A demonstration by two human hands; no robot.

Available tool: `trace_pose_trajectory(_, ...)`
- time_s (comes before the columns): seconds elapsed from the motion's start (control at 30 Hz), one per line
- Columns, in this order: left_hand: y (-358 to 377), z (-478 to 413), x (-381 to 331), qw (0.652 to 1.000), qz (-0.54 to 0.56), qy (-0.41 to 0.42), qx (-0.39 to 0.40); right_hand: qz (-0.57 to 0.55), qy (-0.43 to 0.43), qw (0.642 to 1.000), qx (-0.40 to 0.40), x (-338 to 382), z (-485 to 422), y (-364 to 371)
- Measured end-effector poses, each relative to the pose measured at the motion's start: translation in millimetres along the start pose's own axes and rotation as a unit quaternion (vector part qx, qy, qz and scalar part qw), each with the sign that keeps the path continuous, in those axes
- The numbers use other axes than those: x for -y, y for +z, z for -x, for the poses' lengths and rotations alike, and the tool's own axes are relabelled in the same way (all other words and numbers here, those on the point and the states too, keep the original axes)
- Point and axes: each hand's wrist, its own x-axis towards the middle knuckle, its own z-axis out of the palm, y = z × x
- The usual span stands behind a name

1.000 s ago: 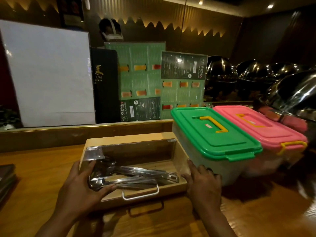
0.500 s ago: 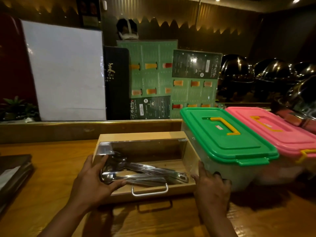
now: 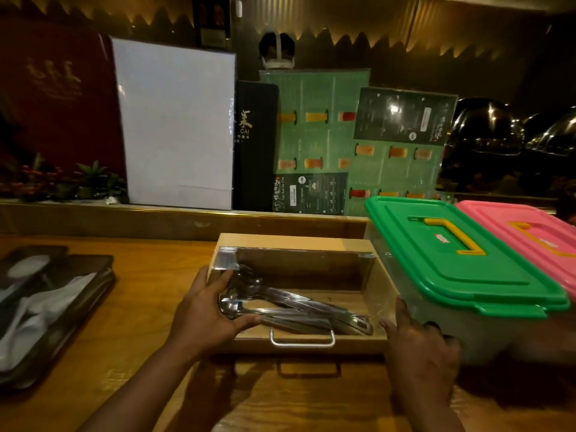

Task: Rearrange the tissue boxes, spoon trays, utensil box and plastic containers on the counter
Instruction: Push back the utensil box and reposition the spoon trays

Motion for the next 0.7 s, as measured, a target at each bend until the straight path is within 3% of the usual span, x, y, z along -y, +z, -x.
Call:
trace_pose_trajectory(0.3,-2,-1,-1,1.000,-0.002,-0.019,0.012,-0.055,-0.024,0.998,-0.027,-4,3,2)
trace_pose_trajectory(0.5,-8,0,4,0.999,0.019,-0.003,0.040,-0.032,-0.019,0.998,0.041,-4,5,-11)
trace_pose_trajectory(0.6,-19,8,10,0.998,0.050,0.004,0.049,-0.170,-0.041,0.984,0.042,0,11,-9)
trace_pose_trajectory(0.7,-32,21,30,0.997,0.065,-0.007,0.048,-0.308,-0.089,0.947,0.000,22,31,-7)
